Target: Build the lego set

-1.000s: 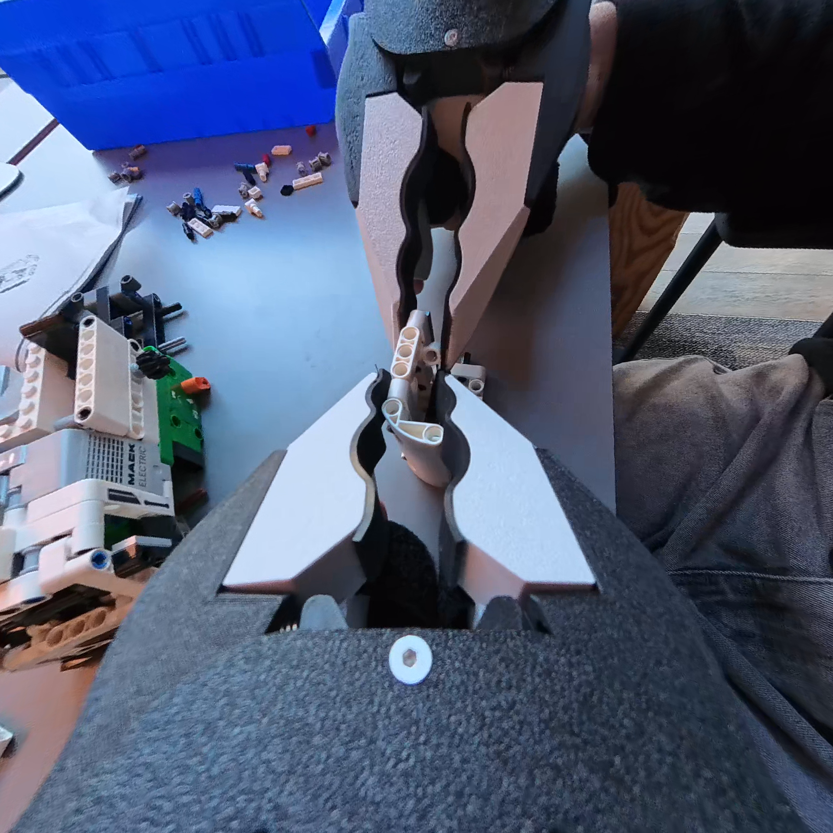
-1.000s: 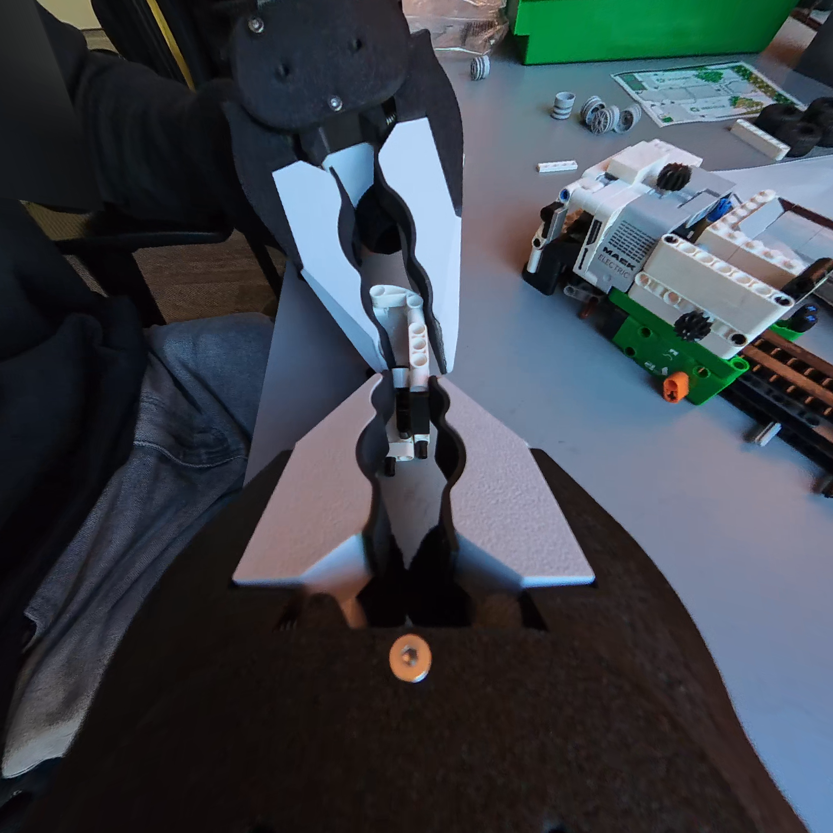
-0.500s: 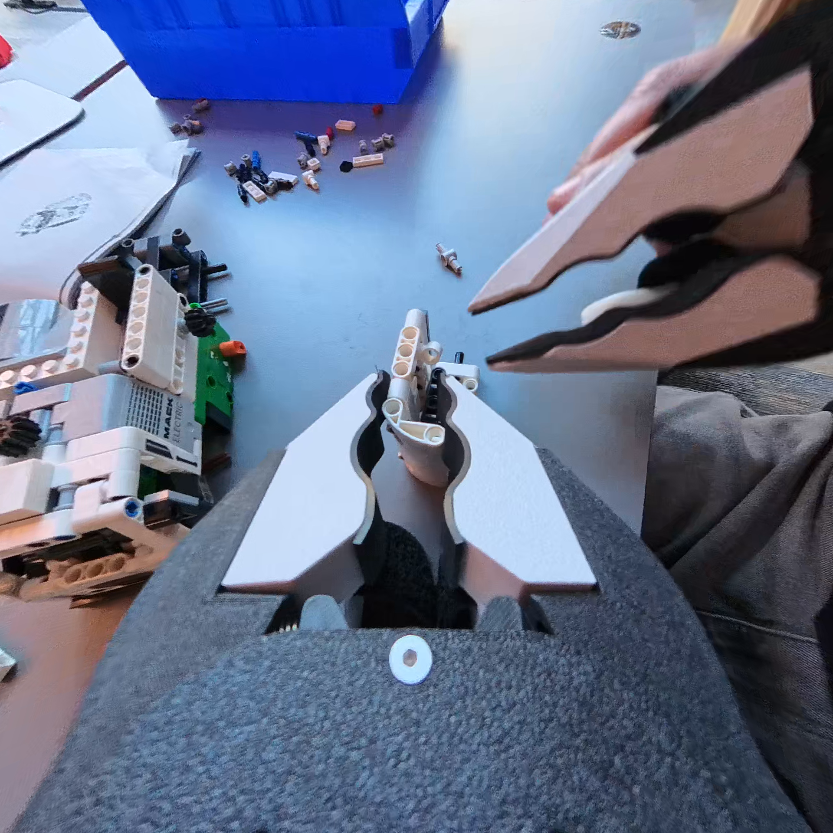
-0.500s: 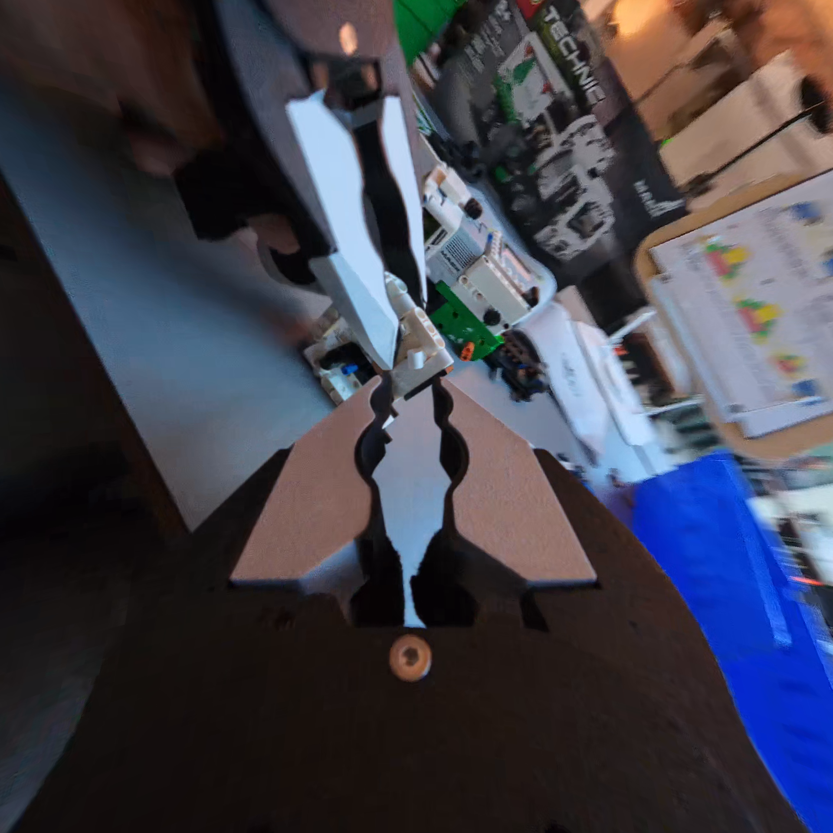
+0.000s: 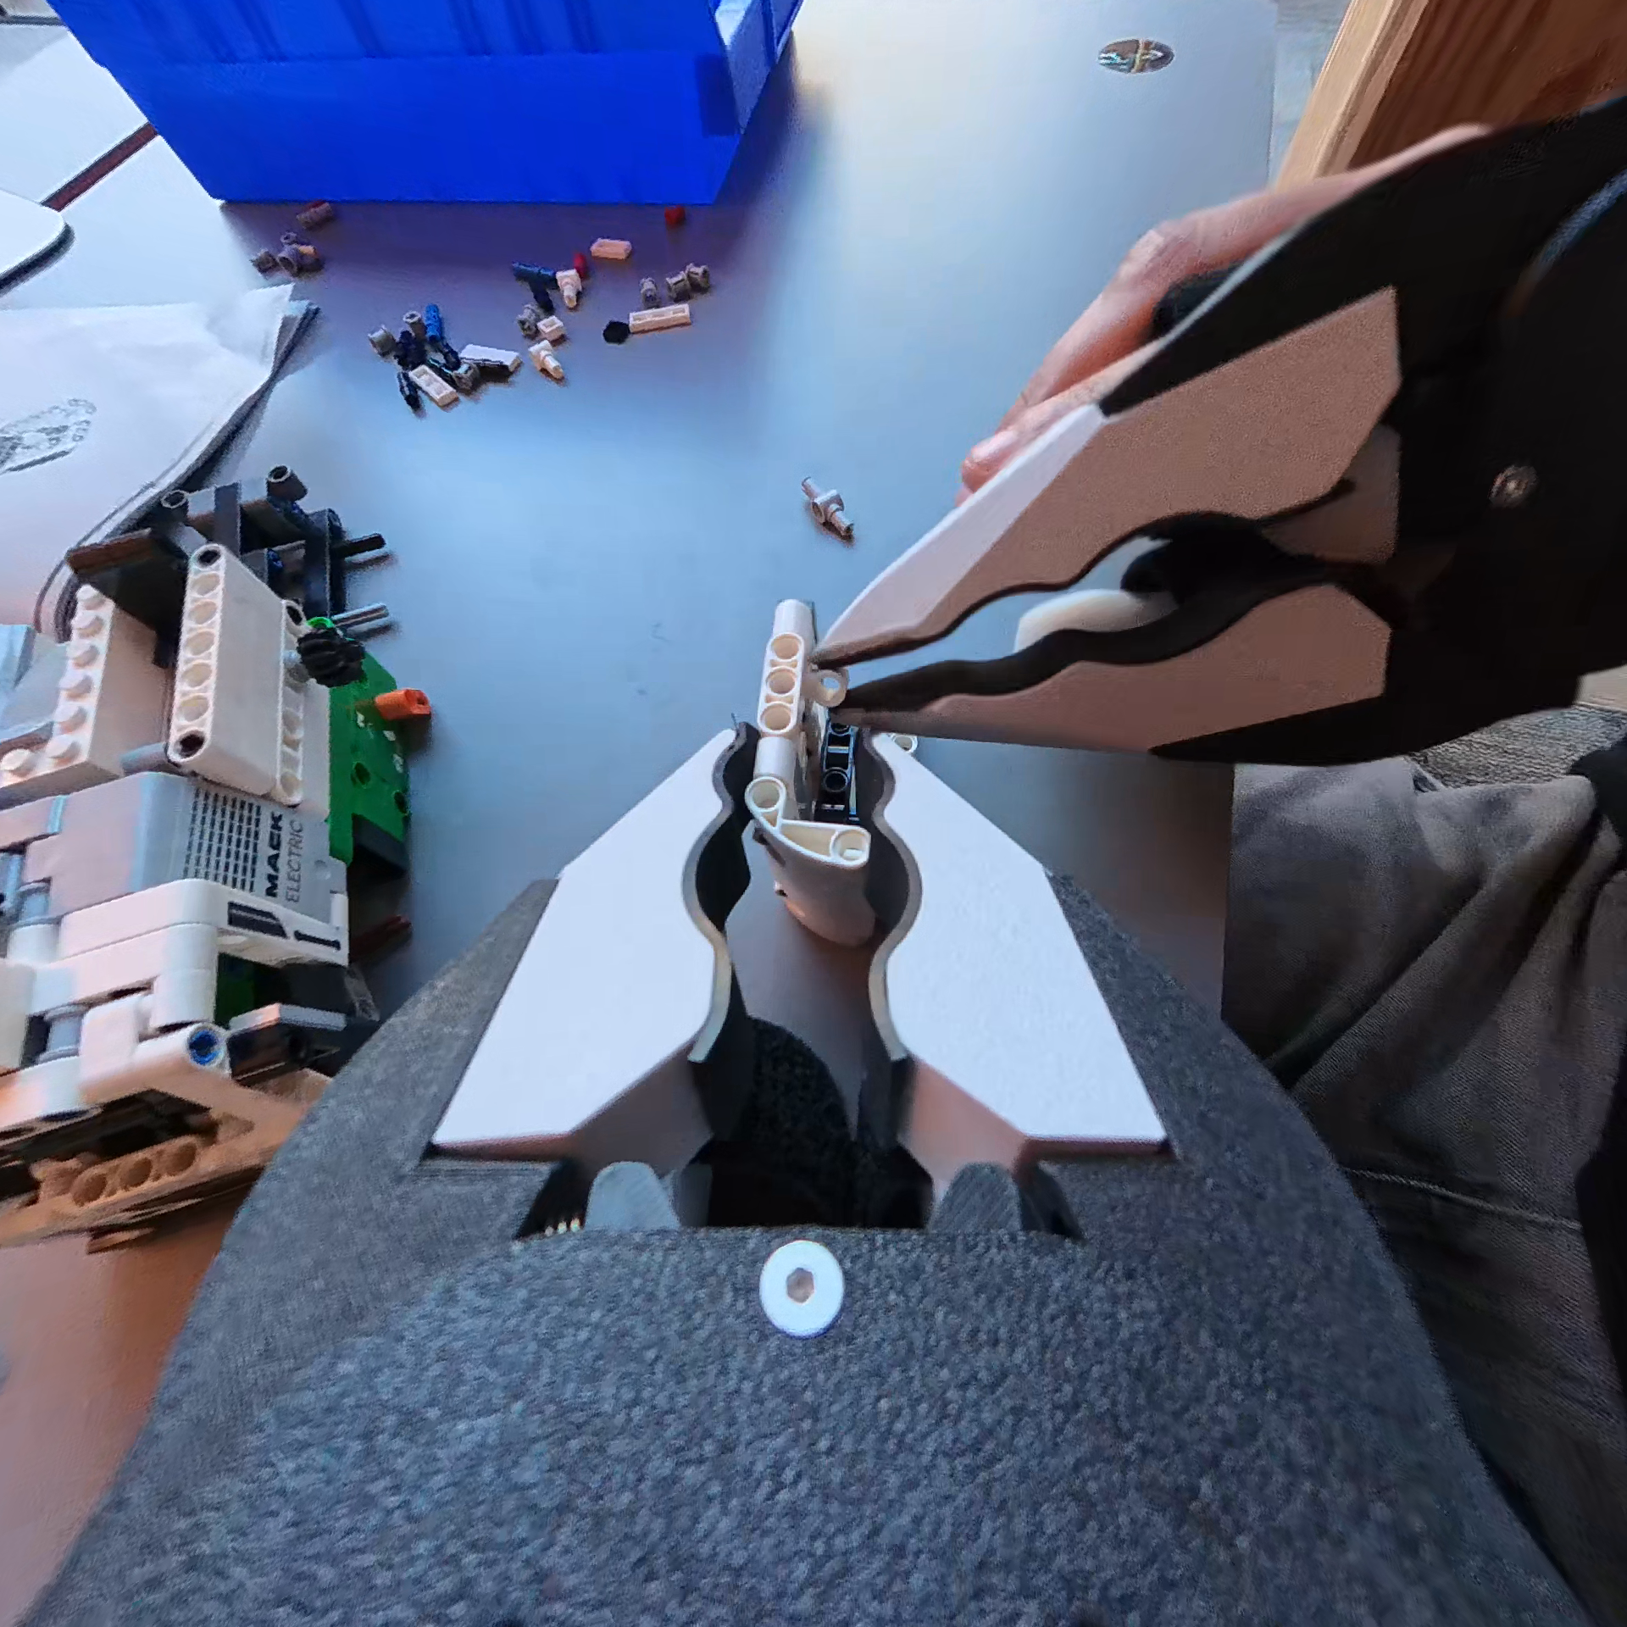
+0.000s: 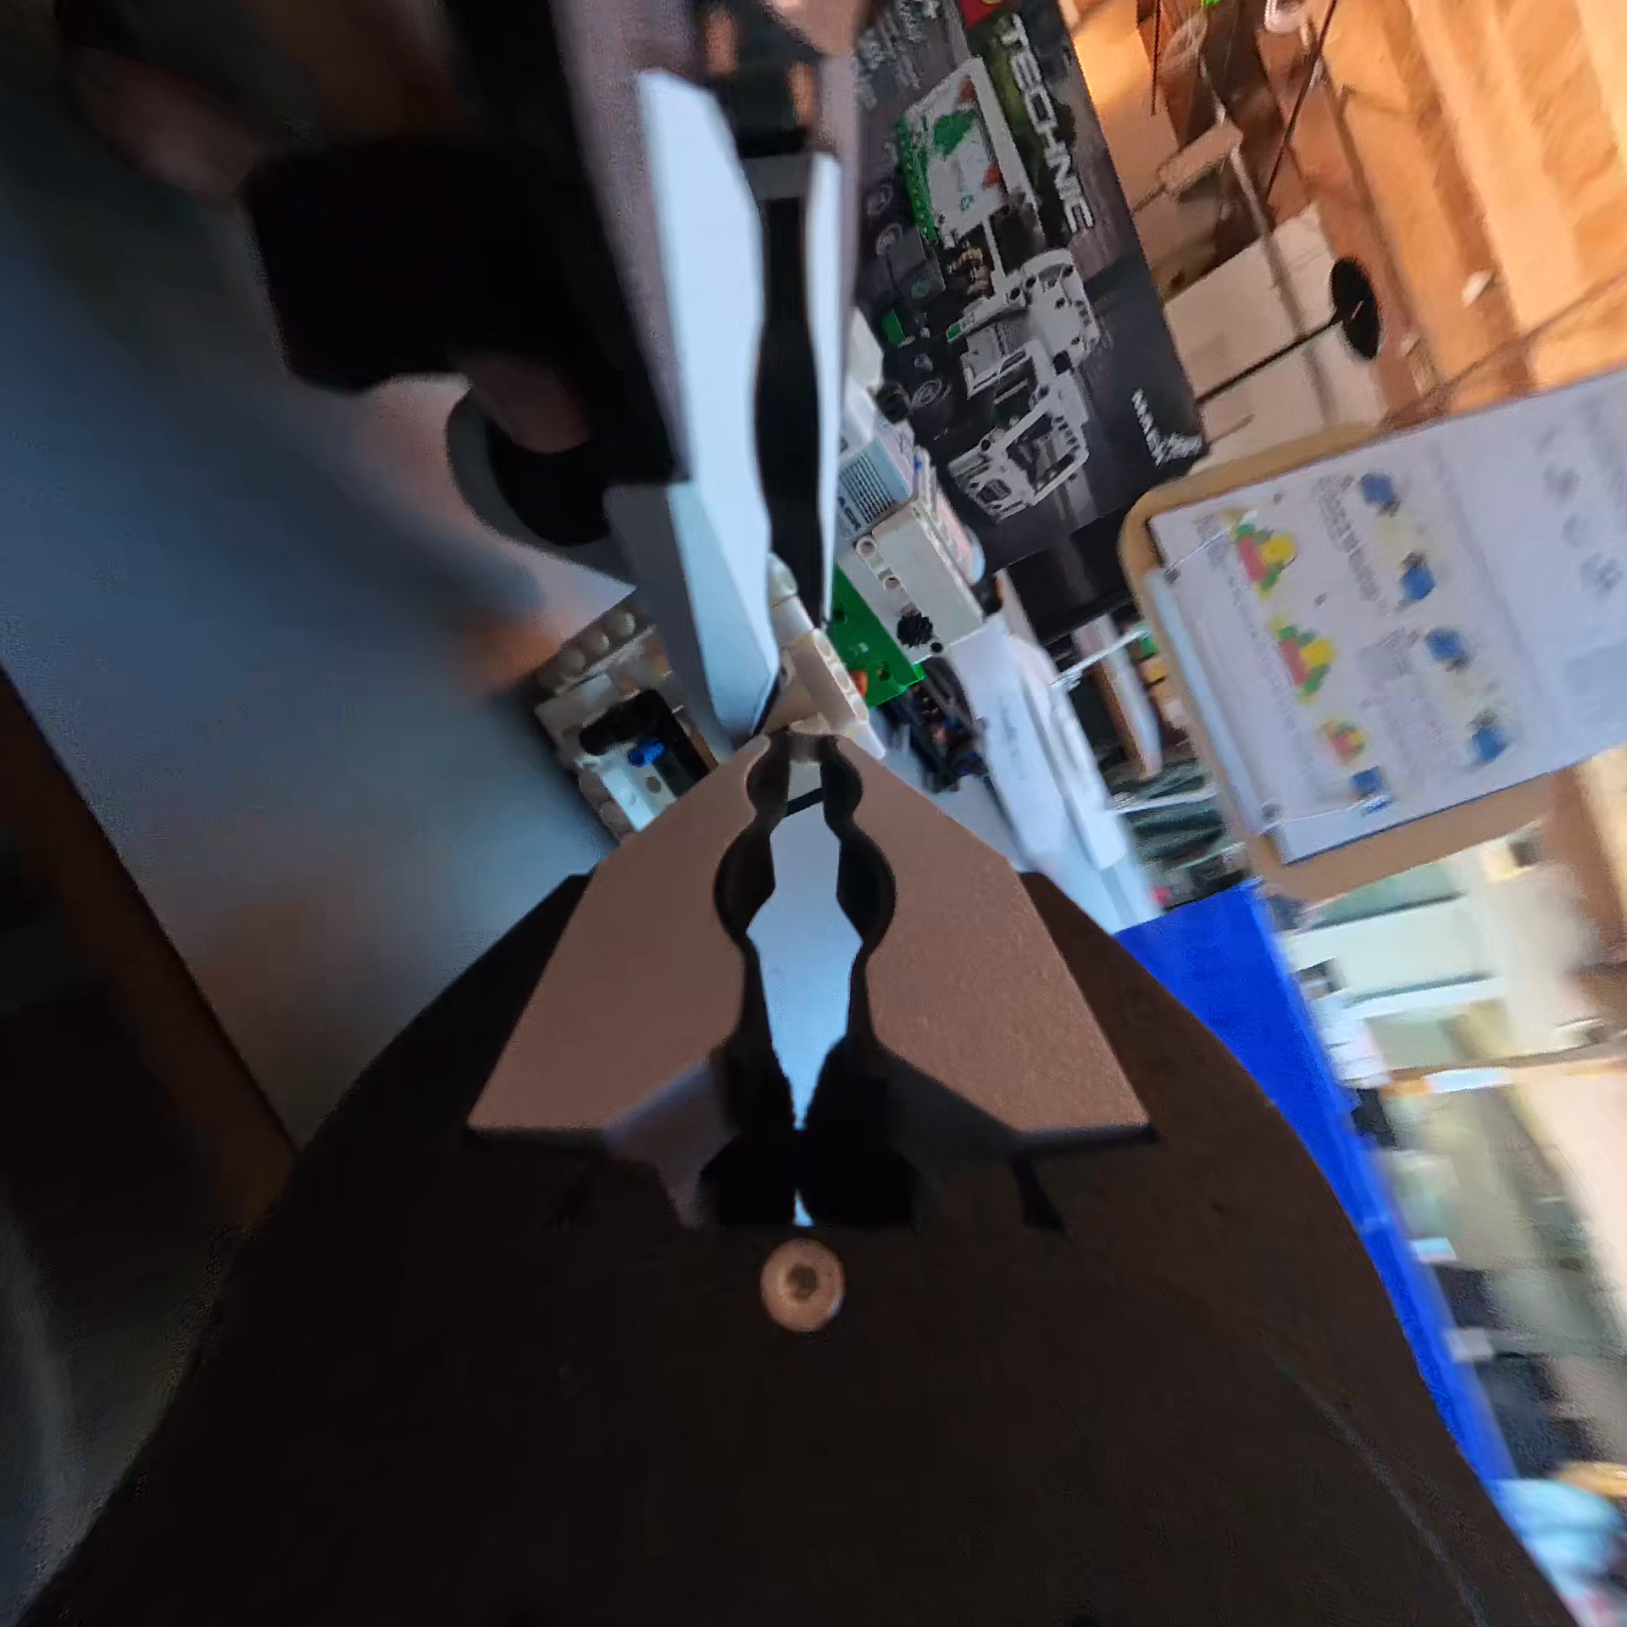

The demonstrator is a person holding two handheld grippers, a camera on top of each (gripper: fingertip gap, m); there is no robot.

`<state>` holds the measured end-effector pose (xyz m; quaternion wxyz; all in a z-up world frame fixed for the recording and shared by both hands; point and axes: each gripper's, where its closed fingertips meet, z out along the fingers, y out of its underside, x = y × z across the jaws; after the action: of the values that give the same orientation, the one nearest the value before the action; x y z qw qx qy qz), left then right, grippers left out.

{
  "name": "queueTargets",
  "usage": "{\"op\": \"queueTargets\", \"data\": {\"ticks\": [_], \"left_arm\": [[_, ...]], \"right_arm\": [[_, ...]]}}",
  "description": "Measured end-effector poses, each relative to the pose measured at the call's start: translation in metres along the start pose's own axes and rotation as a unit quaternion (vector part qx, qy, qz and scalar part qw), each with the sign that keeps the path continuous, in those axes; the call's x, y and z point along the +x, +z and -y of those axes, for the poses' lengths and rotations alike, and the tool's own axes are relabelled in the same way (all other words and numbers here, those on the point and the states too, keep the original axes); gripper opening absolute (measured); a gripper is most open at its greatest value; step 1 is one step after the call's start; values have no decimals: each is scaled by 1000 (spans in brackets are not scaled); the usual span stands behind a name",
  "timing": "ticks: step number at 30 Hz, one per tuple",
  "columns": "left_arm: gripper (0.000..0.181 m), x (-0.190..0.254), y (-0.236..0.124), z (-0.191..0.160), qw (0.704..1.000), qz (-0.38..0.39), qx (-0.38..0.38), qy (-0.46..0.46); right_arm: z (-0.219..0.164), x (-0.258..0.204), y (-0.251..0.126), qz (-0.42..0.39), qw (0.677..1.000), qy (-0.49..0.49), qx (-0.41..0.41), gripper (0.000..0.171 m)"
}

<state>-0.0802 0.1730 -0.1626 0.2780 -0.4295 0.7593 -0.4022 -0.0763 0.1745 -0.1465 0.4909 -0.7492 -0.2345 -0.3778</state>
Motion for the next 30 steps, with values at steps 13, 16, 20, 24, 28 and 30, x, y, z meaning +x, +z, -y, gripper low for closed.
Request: {"op": "queueTargets", "data": {"ticks": [13, 16, 20, 24, 28, 30], "left_arm": [[20, -6, 3, 1, 998, 60, -4, 19], [20, -6, 3, 1, 998, 61, -4, 17], [19, -6, 3, 2, 998, 65, -3, 21], [19, -9, 4, 2, 998, 57, 0, 38], [19, -16, 6, 4, 998, 45, 4, 45], [25, -21, 6, 4, 998, 49, 6, 47]], "right_arm": [[-4, -3, 3, 113, 824, 552, -55, 7], [-4, -3, 2, 105, 816, 567, -43, 7], [-3, -1, -4, 108, 835, 538, -39, 9], [-10, 27, -27, 110, 865, 489, -5, 13], [-26, 57, -32, 151, 887, 436, -4, 14], [-34, 72, -29, 165, 888, 430, 11, 14]]}}
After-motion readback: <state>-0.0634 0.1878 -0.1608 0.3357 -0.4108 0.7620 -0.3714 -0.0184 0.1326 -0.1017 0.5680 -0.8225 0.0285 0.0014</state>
